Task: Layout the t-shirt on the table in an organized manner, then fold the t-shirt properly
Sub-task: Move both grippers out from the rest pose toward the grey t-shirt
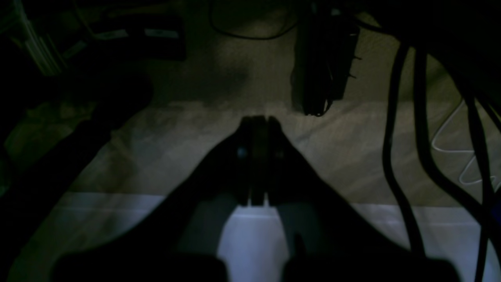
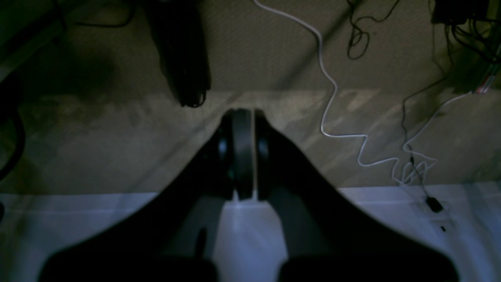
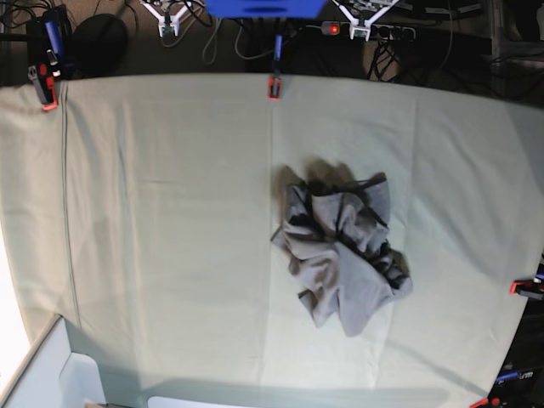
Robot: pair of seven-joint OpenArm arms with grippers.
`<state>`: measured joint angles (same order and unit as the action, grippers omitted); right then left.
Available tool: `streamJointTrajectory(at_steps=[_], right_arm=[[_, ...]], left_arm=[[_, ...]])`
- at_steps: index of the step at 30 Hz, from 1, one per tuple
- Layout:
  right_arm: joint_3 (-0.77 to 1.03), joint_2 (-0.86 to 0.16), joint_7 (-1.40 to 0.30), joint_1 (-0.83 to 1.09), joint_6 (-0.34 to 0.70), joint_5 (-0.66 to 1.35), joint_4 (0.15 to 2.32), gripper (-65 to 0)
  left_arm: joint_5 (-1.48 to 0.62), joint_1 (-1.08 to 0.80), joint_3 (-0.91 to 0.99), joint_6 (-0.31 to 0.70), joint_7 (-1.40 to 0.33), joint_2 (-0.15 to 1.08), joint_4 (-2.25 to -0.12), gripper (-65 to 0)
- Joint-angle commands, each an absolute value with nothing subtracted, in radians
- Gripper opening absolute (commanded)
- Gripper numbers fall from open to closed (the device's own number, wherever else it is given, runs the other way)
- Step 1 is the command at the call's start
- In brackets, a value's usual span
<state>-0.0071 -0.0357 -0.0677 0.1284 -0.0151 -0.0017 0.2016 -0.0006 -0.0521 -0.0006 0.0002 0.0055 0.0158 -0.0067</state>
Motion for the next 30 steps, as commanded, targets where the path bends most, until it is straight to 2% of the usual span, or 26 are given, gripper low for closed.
streamJointTrajectory(at_steps=[1, 4, 7, 14, 16, 19, 27, 30], right_arm=[[-0.005, -0.036, -0.088, 0.134, 0.002, 0.001, 0.203, -65.0], [0.002, -0.036, -0.162, 0.128, 0.004, 0.002, 0.219, -65.0], [0.002, -0.036, -0.252, 0.159, 0.004, 0.004, 0.346, -65.0], [-0.005, -0.016, -0.519, 0.380, 0.004, 0.004, 0.977, -65.0], [-0.005, -0.015, -0.613, 0.397, 0.004, 0.004, 1.096, -65.0], [-0.005, -0.015, -0.676, 0.375, 0.005, 0.004, 1.116, -65.0], [-0.005, -0.016, -0.610, 0.357, 0.005, 0.004, 1.010, -65.0], [-0.005, -0.016, -0.593, 0.374, 0.005, 0.004, 1.012, -65.0]], left_arm=[[-0.001, -0.073, 0.001, -0.002, 0.001, 0.013, -0.005, -65.0], [-0.001, -0.074, 0.001, 0.001, 0.001, 0.015, -0.005, -65.0], [-0.001, -0.085, 0.001, 0.001, 0.001, 0.016, -0.005, -65.0], [-0.001, -0.087, 0.001, -0.001, 0.001, 0.016, -0.005, -65.0], [-0.001, -0.087, 0.001, -0.001, 0.001, 0.016, -0.005, -65.0], [-0.001, -0.087, 0.001, -0.001, 0.001, 0.016, -0.005, -65.0], [-0.001, -0.090, 0.001, 0.002, 0.007, 0.016, -0.007, -65.0], [-0.001, -0.136, 0.001, 0.002, 0.007, 0.016, -0.094, -65.0]])
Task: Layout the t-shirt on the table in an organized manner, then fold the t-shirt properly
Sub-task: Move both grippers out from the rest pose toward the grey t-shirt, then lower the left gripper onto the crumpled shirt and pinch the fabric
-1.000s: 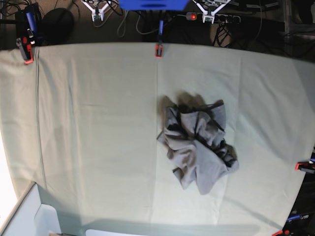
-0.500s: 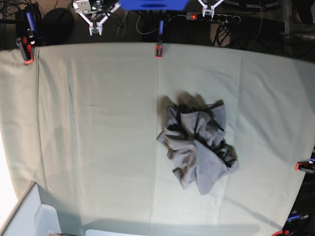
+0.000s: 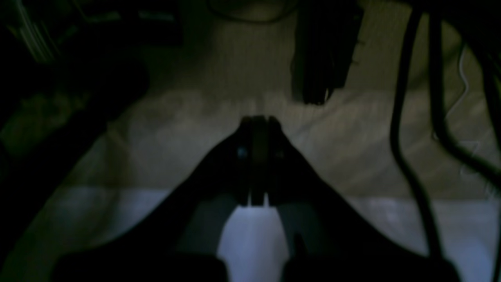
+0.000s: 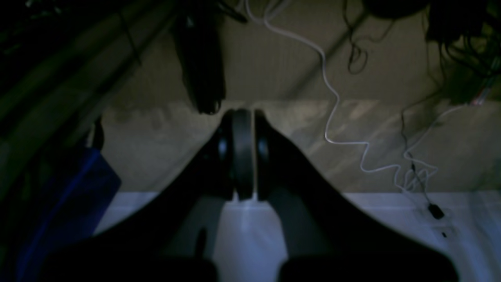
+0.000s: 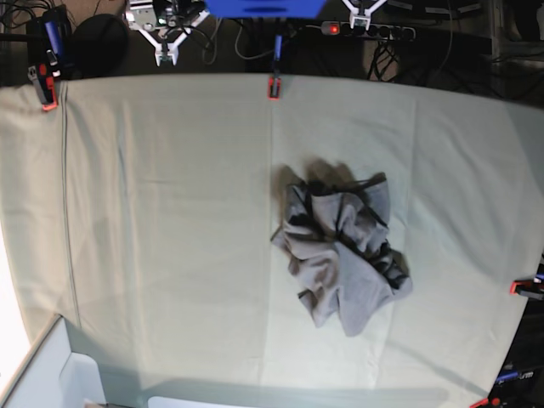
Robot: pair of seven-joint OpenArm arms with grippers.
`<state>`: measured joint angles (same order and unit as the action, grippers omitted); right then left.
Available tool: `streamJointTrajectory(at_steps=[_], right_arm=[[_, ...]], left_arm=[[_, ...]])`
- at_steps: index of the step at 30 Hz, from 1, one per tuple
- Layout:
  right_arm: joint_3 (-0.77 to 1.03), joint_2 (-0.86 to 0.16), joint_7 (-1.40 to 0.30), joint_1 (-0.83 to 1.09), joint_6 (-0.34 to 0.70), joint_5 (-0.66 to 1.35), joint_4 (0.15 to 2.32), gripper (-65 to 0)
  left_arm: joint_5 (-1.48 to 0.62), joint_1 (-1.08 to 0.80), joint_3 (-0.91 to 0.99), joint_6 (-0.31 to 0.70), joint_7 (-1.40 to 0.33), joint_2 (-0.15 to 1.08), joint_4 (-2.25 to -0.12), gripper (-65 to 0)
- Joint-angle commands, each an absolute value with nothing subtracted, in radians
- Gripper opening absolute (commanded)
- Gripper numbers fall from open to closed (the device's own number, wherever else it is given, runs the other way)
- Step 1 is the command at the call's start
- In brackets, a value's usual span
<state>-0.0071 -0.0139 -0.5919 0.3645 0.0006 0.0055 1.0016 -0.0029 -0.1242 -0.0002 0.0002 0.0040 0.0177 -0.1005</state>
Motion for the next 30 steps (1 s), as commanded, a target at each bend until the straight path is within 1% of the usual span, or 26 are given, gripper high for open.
streamJointTrajectory(at_steps=[1, 4, 6, 9, 11, 13, 15, 18, 22, 30], right_arm=[[-0.005, -0.016, -0.587, 0.377, 0.005, 0.004, 1.012, -65.0], [-0.005, -0.016, -0.582, 0.383, 0.005, 0.004, 1.012, -65.0], [-0.005, -0.016, -0.582, 0.383, 0.005, 0.004, 1.012, -65.0], [-0.005, -0.018, -0.584, 0.383, 0.005, 0.004, 1.012, -65.0], [-0.004, -0.019, -0.581, 0.397, 0.005, 0.004, 1.012, -65.0], [-0.004, -0.018, -0.581, 0.404, 0.005, 0.004, 1.026, -65.0], [-0.004, -0.015, -0.582, 0.421, 0.005, 0.004, 1.053, -65.0], [-0.004, -0.013, -0.591, 0.458, 0.005, 0.004, 1.139, -65.0], [-0.004, -0.013, -0.593, 0.522, 0.005, 0.004, 1.271, -65.0], [-0.004, -0.015, -0.604, 0.688, 0.004, 0.002, 1.616, -65.0]], left_arm=[[-0.001, -0.173, 0.001, 0.001, 0.007, 0.016, -0.162, -65.0], [-0.002, -0.325, 0.002, -0.002, -0.027, 0.038, -0.458, -65.0], [-0.007, -0.426, 0.002, -0.004, -0.094, 0.053, -0.697, -65.0], [-0.077, -0.559, 0.002, -0.004, -0.259, 0.087, -1.069, -65.0], [-0.127, -0.588, 0.002, -0.005, -0.384, 0.120, -1.221, -65.0], [-0.156, -0.585, 0.002, -0.005, -0.492, 0.142, -1.276, -65.0], [-0.162, -0.585, 0.002, -0.005, -0.549, 0.153, -1.296, -65.0], [-0.159, -0.591, 0.004, -0.005, -0.553, 0.156, -1.322, -65.0], [-0.163, -0.631, 0.097, -0.005, -0.559, 0.145, -1.385, -65.0], [-0.163, -0.780, 0.200, 0.001, -0.559, 0.124, -1.747, -65.0]])
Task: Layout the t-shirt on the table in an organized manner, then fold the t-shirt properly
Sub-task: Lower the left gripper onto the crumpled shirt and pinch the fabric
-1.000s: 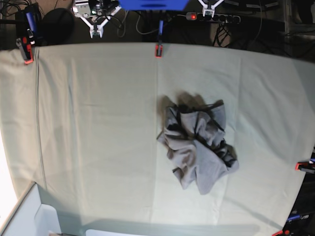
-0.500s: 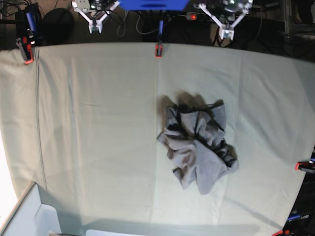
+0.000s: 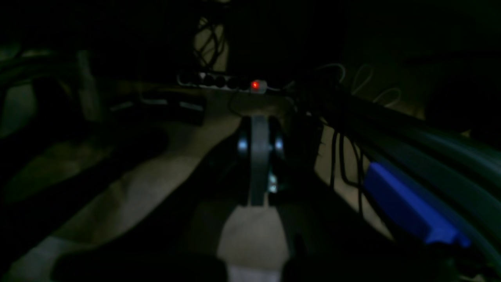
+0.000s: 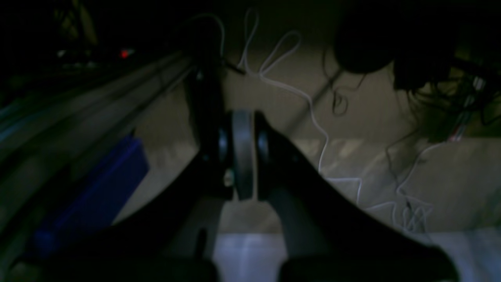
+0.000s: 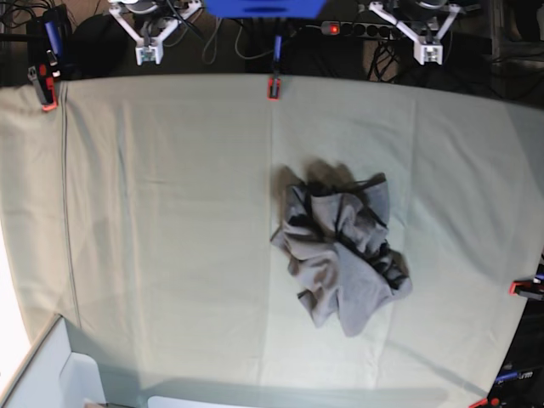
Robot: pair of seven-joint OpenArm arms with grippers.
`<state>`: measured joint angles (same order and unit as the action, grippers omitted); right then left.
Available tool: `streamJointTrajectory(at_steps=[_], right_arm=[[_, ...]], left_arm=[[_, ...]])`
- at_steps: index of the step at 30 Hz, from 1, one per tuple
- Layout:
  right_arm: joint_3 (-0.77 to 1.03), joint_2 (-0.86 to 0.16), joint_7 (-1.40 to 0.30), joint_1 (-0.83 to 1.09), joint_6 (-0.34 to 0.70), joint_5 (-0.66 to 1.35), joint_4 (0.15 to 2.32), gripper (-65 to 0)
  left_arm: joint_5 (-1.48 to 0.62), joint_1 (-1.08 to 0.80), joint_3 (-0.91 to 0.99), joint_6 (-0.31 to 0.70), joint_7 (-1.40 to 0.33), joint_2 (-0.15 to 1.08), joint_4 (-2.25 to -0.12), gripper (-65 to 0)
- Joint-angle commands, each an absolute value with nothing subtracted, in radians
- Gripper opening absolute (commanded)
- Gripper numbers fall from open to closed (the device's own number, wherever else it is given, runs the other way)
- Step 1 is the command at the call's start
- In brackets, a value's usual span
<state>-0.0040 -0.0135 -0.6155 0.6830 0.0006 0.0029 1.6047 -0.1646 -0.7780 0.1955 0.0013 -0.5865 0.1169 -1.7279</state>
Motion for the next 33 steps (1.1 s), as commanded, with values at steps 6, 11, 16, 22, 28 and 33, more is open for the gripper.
streamJointTrajectory(at_steps=[6, 11, 16, 22, 28, 33], right_arm=[[-0.002, -0.016, -0.684, 0.753, 0.004, 0.001, 1.910, -65.0], [-0.007, -0.019, -0.677, 0.717, 0.004, 0.001, 2.022, -65.0], [-0.019, -0.015, -0.684, 0.601, 0.005, 0.001, 2.015, -65.0], [-0.127, -0.042, -0.685, 0.464, 0.005, 0.002, 2.017, -65.0], [-0.182, -0.042, -0.797, 0.369, 0.007, 0.005, 2.017, -65.0], [-0.183, -0.039, -0.858, 0.321, 0.007, 0.005, 2.017, -65.0]], left_arm=[[-0.163, -0.816, 0.206, -0.004, -0.561, 0.124, -1.948, -65.0], [-0.163, -0.777, 0.206, 0.002, -0.559, 0.124, -1.971, -65.0], [-0.165, -0.694, 0.206, 0.004, -0.559, 0.124, -1.977, -65.0], [-0.242, -0.622, 0.206, 0.004, -0.559, 0.116, -1.998, -53.0], [-0.308, -0.550, 0.206, 0.004, -0.559, 0.116, -1.994, -26.7], [-0.312, -0.443, 0.206, -0.002, -0.559, 0.110, -1.986, -25.1]])
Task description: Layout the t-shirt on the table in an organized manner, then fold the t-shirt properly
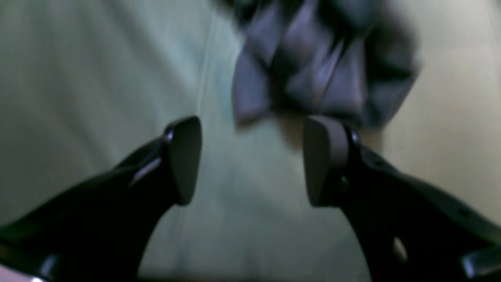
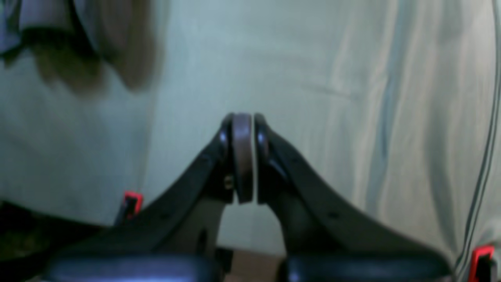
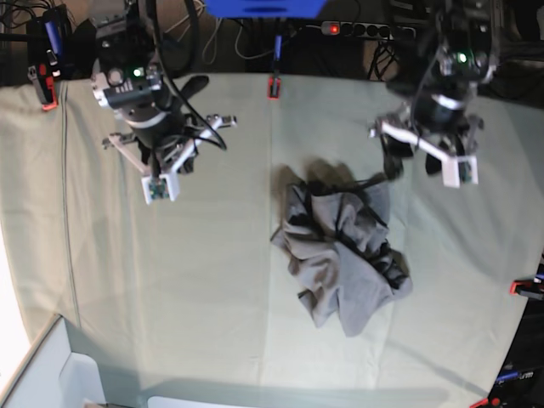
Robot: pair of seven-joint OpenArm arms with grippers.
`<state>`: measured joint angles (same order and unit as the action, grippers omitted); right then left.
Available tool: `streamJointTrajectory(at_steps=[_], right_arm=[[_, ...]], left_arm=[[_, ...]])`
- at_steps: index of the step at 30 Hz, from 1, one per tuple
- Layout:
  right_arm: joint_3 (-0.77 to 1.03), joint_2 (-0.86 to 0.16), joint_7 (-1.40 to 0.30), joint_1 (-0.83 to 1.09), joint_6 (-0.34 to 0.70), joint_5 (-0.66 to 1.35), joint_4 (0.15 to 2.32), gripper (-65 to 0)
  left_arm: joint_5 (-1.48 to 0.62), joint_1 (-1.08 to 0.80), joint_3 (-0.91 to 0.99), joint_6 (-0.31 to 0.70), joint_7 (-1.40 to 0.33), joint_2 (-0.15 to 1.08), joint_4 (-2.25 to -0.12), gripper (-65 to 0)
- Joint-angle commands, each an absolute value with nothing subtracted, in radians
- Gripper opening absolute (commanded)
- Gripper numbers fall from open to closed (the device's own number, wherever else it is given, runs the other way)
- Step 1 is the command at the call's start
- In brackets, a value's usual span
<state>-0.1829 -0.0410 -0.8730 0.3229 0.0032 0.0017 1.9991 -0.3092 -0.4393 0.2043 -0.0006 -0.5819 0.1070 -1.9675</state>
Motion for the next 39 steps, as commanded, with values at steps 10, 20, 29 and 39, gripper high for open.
streamJointTrajectory(at_steps=[10, 20, 29, 39], right_arm=[[-0.182, -0.042, -0.862, 0.317, 0.007, 0.005, 2.009, -35.4], [-0.179, -0.053, -0.862, 0.317, 0.007, 0.002, 2.009, -31.9], [-0.180, -0.056, -0.862, 0.314, 0.007, 0.002, 2.009, -31.9], [-0.180, -0.058, -0.862, 0.306, 0.007, 0.002, 2.008, -31.9]], left_arm=[[-0.309, -0.183, 0.206, -0.004, -0.553, 0.070, -1.758, -25.1], [-0.312, 0.015, 0.193, 0.002, -0.553, 0.016, -1.461, -25.1], [-0.312, 0.073, 0.119, 0.004, -0.553, 0.010, -1.379, -36.6], [-0.312, -0.021, 0.160, -0.004, -0.559, 0.018, -1.555, -65.0]])
